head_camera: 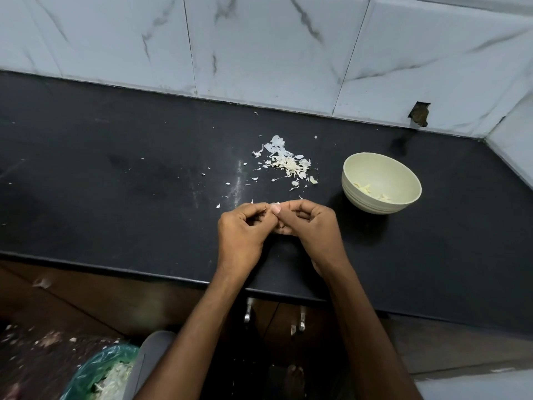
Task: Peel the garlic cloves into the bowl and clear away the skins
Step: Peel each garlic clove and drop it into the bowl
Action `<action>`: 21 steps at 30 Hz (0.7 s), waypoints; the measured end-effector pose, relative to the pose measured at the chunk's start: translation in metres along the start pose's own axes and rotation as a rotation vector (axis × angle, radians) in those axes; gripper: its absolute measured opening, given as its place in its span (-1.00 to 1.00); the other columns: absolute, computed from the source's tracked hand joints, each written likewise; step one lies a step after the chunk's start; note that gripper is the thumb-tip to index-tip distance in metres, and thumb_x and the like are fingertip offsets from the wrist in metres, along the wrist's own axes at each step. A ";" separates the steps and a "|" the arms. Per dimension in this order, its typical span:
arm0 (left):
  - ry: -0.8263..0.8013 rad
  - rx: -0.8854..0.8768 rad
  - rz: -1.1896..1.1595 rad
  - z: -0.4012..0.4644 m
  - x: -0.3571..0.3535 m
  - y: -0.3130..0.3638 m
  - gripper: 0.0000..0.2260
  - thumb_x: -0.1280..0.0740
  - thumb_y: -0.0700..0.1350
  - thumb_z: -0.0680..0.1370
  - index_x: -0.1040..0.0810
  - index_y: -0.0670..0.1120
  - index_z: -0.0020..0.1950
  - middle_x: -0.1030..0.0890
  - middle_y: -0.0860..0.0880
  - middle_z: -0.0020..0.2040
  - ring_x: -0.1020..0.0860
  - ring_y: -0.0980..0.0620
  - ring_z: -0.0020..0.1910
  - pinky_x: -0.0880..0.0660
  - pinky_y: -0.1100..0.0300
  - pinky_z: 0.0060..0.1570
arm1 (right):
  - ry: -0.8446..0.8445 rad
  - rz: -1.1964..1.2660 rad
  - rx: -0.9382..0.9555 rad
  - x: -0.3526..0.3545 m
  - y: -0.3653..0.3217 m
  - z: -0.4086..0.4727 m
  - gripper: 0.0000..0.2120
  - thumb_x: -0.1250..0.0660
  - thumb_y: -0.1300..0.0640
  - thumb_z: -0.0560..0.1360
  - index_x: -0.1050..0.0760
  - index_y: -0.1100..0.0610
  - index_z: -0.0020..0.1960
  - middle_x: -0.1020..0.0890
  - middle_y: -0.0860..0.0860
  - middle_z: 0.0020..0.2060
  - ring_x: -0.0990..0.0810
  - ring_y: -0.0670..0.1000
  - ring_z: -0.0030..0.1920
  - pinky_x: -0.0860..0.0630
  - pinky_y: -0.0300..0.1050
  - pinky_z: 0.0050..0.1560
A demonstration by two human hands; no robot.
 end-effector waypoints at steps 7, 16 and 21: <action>0.041 0.041 -0.101 0.000 0.002 0.000 -0.86 -0.46 -0.28 0.55 -0.75 -0.14 -0.18 -0.71 -0.21 -0.21 -0.63 -0.02 -0.21 -0.61 -0.06 -0.06 | 0.003 0.003 0.013 0.001 0.000 -0.002 -0.89 -0.45 0.28 0.57 -0.65 0.35 0.01 -0.70 0.14 -0.26 -0.70 0.02 -0.21 -0.70 -0.08 -0.05; 0.027 0.017 -0.052 -0.001 0.000 0.001 -0.88 -0.49 -0.28 0.52 -0.74 -0.10 -0.18 -0.70 -0.23 -0.19 -0.61 -0.04 -0.17 -0.63 -0.16 -0.05 | 0.069 -0.138 0.086 0.002 -0.001 -0.003 -0.93 -0.43 0.38 0.54 -0.65 0.28 0.01 -0.74 0.18 -0.17 -0.74 0.08 -0.13 -0.70 -0.06 -0.06; 0.004 -0.013 -0.026 0.000 0.000 0.002 -0.89 -0.49 -0.29 0.52 -0.73 -0.12 -0.17 -0.66 -0.28 -0.16 -0.59 -0.02 -0.18 -0.60 -0.11 -0.09 | 0.059 -0.189 0.141 0.001 -0.006 -0.006 -0.92 -0.45 0.38 0.53 -0.69 0.26 -0.01 -0.75 0.13 -0.18 -0.76 0.15 -0.12 -0.72 0.02 -0.03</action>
Point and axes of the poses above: each hand's wrist, its own z-axis towards the middle knuckle, its own x-axis out of the back of the hand, y = z × x, the point moved 5 cm from there along z, towards the middle knuckle
